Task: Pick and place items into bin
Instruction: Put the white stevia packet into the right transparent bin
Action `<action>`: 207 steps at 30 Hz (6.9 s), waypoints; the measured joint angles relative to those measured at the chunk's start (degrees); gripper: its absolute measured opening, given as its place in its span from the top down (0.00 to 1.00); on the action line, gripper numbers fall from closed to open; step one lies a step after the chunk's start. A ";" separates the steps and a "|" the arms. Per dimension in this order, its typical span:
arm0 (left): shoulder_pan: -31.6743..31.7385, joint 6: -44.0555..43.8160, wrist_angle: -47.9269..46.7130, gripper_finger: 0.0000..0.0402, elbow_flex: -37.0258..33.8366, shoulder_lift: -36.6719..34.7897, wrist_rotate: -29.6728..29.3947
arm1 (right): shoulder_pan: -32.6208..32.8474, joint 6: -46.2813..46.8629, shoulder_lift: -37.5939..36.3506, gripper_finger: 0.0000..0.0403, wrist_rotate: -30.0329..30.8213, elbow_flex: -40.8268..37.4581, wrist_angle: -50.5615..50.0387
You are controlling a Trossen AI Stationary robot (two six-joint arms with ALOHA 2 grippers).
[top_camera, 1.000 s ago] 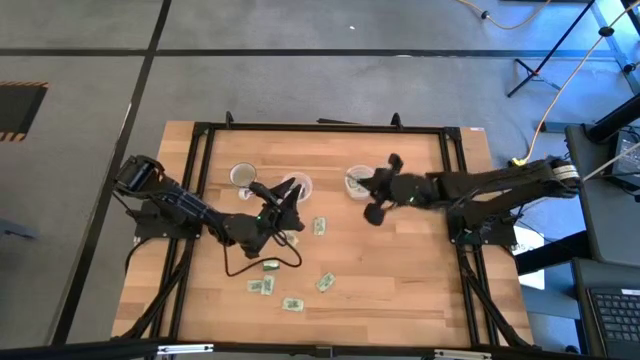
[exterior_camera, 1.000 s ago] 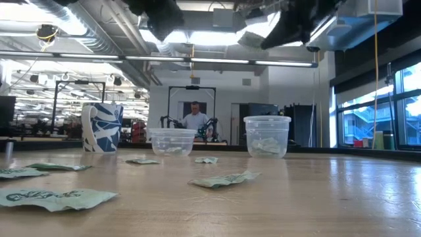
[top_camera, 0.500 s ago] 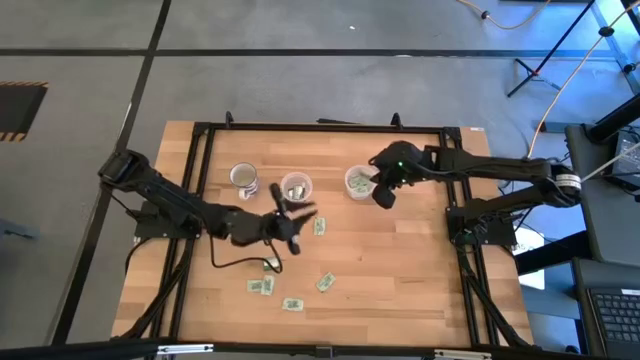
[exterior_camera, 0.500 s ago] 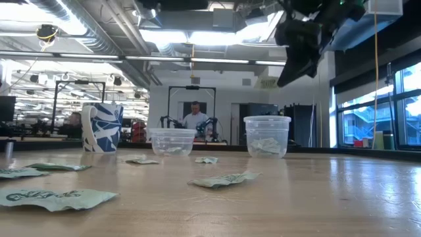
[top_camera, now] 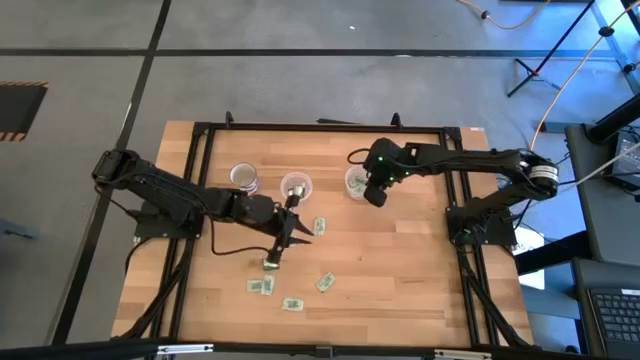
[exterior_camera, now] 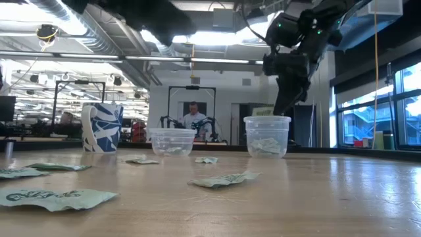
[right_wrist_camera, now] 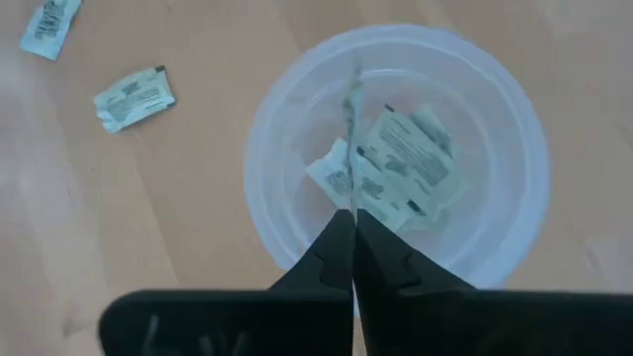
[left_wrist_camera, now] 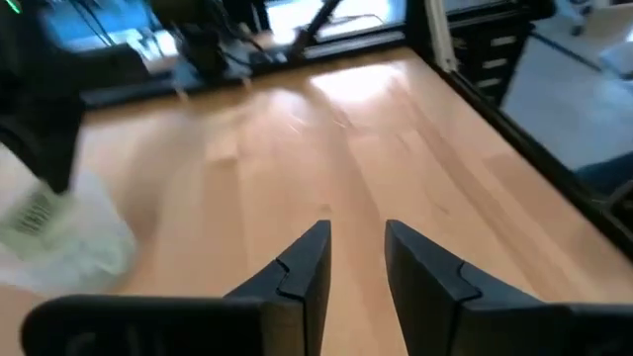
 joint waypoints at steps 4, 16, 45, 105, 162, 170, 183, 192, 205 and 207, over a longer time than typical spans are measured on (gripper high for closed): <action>1.80 -2.91 -3.74 0.77 0.00 -0.34 5.30 | 0.01 -0.20 1.27 1.00 -0.05 0.00 0.97; 3.88 -6.59 -10.81 0.77 0.00 -0.34 7.88 | 0.01 -0.10 1.32 0.88 0.59 0.00 1.25; 2.29 -9.59 -20.27 0.77 0.00 -0.30 6.30 | 11.97 -17.57 -7.26 0.71 7.40 0.00 12.01; 0.01 -9.55 -16.08 0.77 0.00 -0.28 3.17 | 22.00 -23.79 31.20 0.98 4.35 0.13 47.67; 0.01 -9.54 -18.44 0.77 0.00 -0.30 3.19 | 9.30 -11.70 -0.14 1.00 18.42 -5.94 13.97; 0.01 -9.56 -18.44 0.77 0.00 -0.30 3.19 | 9.28 -12.00 -0.10 0.99 18.45 -6.97 16.28; 0.01 -9.65 -18.44 0.77 0.00 -0.30 3.19 | 9.28 -11.72 -0.10 0.89 18.48 -6.97 16.24; 0.01 -9.61 -18.66 0.77 0.00 -0.30 3.01 | 9.30 -10.63 -0.10 0.75 22.39 -5.29 16.14; 0.05 -4.12 -28.97 0.77 0.00 2.21 -10.16 | 10.05 -10.26 -0.12 0.74 24.00 -0.98 16.13; 0.50 -3.12 -28.96 0.77 -0.01 3.53 -11.05 | 10.31 -9.97 -0.12 0.74 23.98 -0.98 16.20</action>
